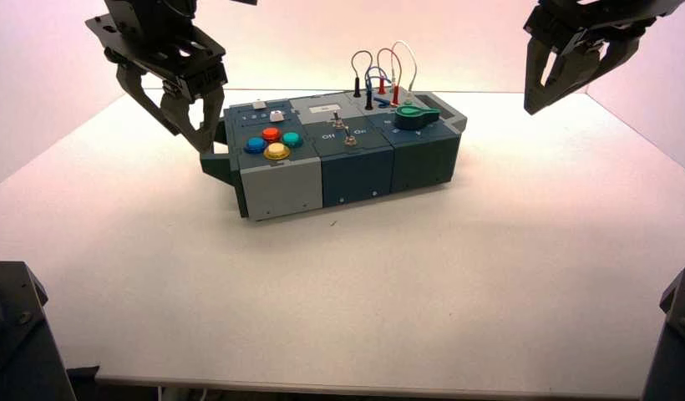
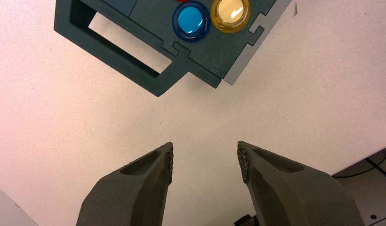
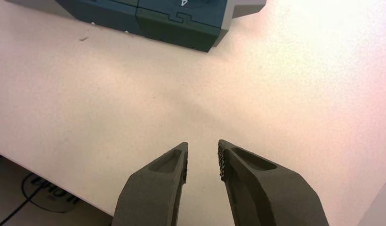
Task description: Move the box to the left.
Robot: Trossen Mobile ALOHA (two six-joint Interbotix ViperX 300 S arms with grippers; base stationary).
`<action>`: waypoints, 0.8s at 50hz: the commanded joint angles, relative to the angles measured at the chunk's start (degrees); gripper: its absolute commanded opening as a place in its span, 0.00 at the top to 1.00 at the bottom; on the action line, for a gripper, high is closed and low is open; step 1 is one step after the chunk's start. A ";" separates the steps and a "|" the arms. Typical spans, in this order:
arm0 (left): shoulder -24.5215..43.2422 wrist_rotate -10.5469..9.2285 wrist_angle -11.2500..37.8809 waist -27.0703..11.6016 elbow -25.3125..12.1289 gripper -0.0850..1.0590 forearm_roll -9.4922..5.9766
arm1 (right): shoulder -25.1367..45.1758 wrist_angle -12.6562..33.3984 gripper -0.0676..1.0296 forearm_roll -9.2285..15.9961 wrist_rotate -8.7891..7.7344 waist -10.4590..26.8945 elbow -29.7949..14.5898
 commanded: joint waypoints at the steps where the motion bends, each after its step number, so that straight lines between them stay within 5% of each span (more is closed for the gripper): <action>1: -0.44 -0.18 0.00 -0.35 -1.58 0.30 0.00 | 0.00 -0.09 0.61 0.09 0.26 0.26 -0.70; 22: -1.14 -0.88 0.00 -0.53 -1.93 0.34 0.00 | 0.00 -0.35 0.61 0.09 0.26 0.18 -0.88; 28: -2.20 -1.05 0.09 -0.26 -2.90 0.52 0.09 | 0.62 -1.58 0.63 0.09 0.53 -1.67 -2.11; 34: -1.85 -1.32 1.76 1.41 -4.92 0.81 0.00 | 3.43 -2.99 0.73 0.09 1.05 -6.94 -4.57; 40: -0.62 -1.32 2.02 3.34 -6.68 0.87 0.00 | 8.17 -4.48 0.79 0.09 0.88 -12.30 -7.91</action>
